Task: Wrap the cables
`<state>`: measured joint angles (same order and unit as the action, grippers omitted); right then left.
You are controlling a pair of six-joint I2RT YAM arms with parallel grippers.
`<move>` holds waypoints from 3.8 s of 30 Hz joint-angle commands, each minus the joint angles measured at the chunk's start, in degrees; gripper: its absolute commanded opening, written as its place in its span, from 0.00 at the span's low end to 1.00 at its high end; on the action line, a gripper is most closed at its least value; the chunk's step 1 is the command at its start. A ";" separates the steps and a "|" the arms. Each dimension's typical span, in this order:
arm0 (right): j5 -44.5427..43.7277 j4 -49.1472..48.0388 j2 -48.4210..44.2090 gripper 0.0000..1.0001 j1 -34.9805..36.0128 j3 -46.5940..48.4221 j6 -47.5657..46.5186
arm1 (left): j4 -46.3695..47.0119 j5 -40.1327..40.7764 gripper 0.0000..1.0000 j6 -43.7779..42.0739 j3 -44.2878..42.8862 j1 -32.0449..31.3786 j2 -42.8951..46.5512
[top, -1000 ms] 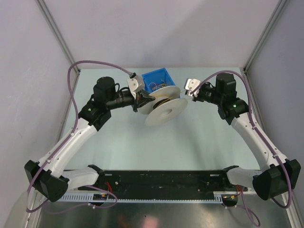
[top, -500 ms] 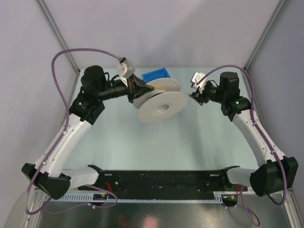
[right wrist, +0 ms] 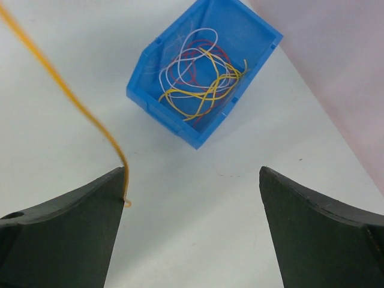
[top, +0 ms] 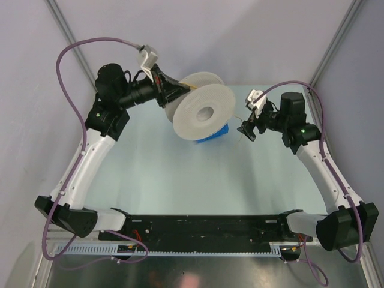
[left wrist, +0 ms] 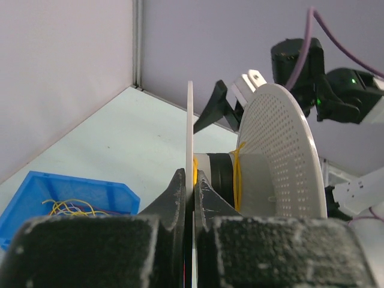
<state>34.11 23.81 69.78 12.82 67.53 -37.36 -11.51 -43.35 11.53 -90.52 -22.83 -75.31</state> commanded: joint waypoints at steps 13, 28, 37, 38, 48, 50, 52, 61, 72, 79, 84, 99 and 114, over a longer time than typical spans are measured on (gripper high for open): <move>9.24 -2.50 -2.60 0.98 3.64 -1.71 14.18 | 6.52 10.40 0.00 19.88 -4.88 4.06 0.13; -7.36 -24.75 -1.23 0.92 11.33 -11.98 39.38 | 6.54 29.23 0.00 33.70 -0.52 4.94 3.08; -11.48 -31.31 2.82 0.81 14.31 -13.79 38.04 | 6.59 30.38 0.00 41.53 3.53 4.94 3.65; -11.85 -32.00 3.44 0.78 14.63 -13.85 36.69 | 6.55 30.54 0.00 41.59 3.65 4.92 3.84; -9.59 -34.74 9.18 0.67 17.09 -14.20 32.79 | 6.52 31.75 0.00 40.10 5.02 5.04 5.13; -9.45 -35.73 9.84 0.72 17.13 -14.18 33.96 | 6.55 31.93 0.00 40.07 5.54 5.07 5.51; -9.66 -36.48 10.46 0.77 17.15 -14.18 34.84 | 6.62 31.86 0.00 40.11 6.04 5.05 5.81; -8.41 -32.63 12.01 0.23 17.19 -14.64 32.16 | 6.84 32.45 0.00 40.08 7.02 5.12 6.13; -3.03 -22.22 8.50 0.00 19.75 -15.19 23.19 | 6.48 38.18 0.00 41.33 11.22 6.97 6.23; -5.11 -15.86 -0.20 0.00 28.28 -15.10 6.11 | 4.42 40.75 0.00 30.46 12.67 6.26 2.37; -9.27 -14.47 -3.06 0.00 32.25 -12.83 -3.27 | 3.84 42.10 0.00 21.46 15.37 2.18 0.13; -19.71 -19.07 2.91 0.00 33.89 0.38 -12.08 | 3.83 38.59 0.00 1.22 19.99 -9.22 -0.10; -22.22 -18.15 1.04 0.00 29.94 2.71 -15.58 | 4.58 22.14 0.00 -27.68 30.41 -12.06 9.35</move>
<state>12.27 6.52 73.28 44.31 67.20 -51.31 -12.01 -11.81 -3.81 -62.08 -34.00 -71.07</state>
